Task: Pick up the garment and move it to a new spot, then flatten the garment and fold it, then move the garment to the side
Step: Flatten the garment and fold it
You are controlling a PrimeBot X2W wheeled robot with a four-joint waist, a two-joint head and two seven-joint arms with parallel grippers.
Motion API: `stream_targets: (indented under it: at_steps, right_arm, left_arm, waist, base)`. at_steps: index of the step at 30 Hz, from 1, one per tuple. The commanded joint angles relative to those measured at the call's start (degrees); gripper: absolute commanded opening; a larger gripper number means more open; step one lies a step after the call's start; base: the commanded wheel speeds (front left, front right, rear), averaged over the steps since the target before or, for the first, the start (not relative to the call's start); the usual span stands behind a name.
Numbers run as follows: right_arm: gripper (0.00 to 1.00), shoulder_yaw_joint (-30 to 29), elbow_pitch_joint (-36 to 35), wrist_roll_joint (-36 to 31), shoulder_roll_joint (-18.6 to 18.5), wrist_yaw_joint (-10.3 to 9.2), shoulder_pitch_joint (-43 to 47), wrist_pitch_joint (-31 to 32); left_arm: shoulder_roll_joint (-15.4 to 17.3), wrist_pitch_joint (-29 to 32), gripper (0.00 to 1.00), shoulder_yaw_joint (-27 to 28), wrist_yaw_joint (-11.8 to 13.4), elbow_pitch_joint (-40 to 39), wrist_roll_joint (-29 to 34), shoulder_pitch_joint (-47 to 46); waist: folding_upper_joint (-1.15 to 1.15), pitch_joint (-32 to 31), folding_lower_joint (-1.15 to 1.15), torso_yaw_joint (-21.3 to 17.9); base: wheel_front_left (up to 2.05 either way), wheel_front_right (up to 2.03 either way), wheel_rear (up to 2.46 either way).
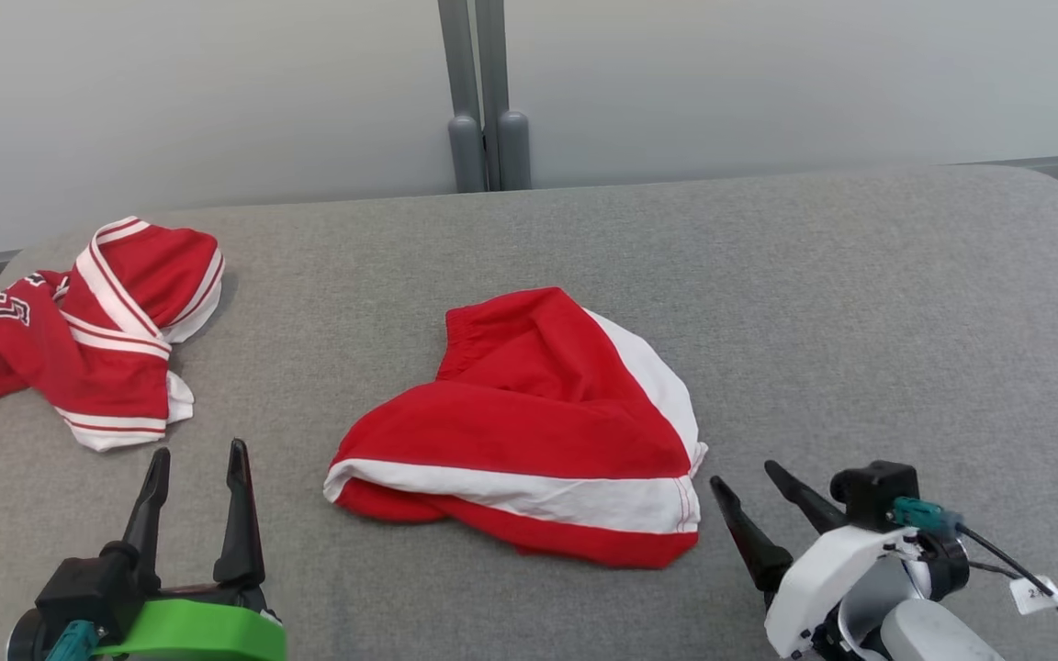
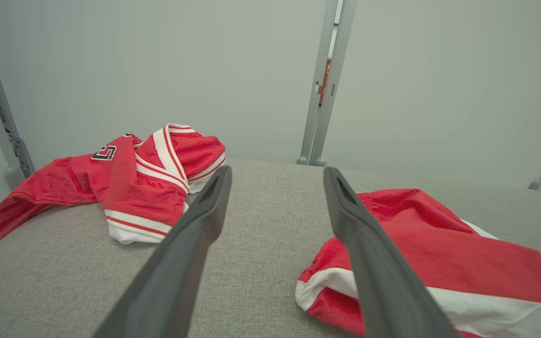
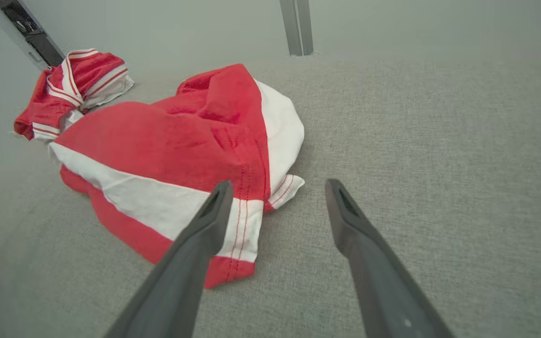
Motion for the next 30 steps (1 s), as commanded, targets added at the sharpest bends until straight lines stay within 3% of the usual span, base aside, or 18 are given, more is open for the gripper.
stream_targets:
  at_steps: [1,6,13,14,16,17,30]
  right_arm:
    - [1.0,0.71,1.24,1.34,-0.25,-0.02,-1.41,1.55]
    - [1.0,3.24,7.25,5.74,0.25,-0.02,-4.94,7.25]
    - [1.0,6.07,13.15,9.53,1.05,-0.02,-7.46,9.91]
    - [0.84,6.43,13.59,9.82,1.06,-0.02,-7.59,9.7]
    - [0.04,6.83,14.06,10.54,1.0,-0.02,-7.76,8.63]
    - [0.0,6.94,14.21,10.71,0.71,-0.02,-7.71,7.92]
    - [0.0,3.61,9.75,8.9,-5.65,-0.02,-7.65,2.19]
  left_arm:
    - [-0.08,-0.02,1.0,0.11,-0.4,0.16,0.36,0.5]
    - [-0.81,-0.02,1.0,0.23,-1.46,1.17,1.07,-1.58]
    - [-1.33,-0.02,1.0,0.66,-2.37,2.59,1.89,-3.08]
    - [-1.36,-0.02,1.0,0.78,-2.45,2.73,1.96,-3.15]
    - [-1.47,-0.02,1.0,1.03,-2.48,2.92,2.1,-3.17]
    - [-1.51,-0.02,1.0,1.17,-2.58,3.0,2.14,-3.07]
    - [-2.34,-0.02,1.0,1.5,-3.67,5.16,2.21,-1.85]
  waist:
    - [0.0,0.41,0.0,1.24]
    - [0.0,1.84,0.0,3.85]
    - [0.0,2.82,0.0,6.41]
    - [0.0,2.85,0.0,6.52]
    - [0.0,2.83,0.0,6.65]
    - [0.0,2.76,0.0,6.64]
    - [0.0,1.47,0.0,2.53]
  base:
    - [0.0,0.0,0.0]
    - [0.0,0.0,0.0]
    - [0.0,0.0,0.0]
    - [0.0,0.0,0.0]
    - [0.0,0.0,0.0]
    - [0.0,0.0,0.0]
    - [0.0,0.0,0.0]
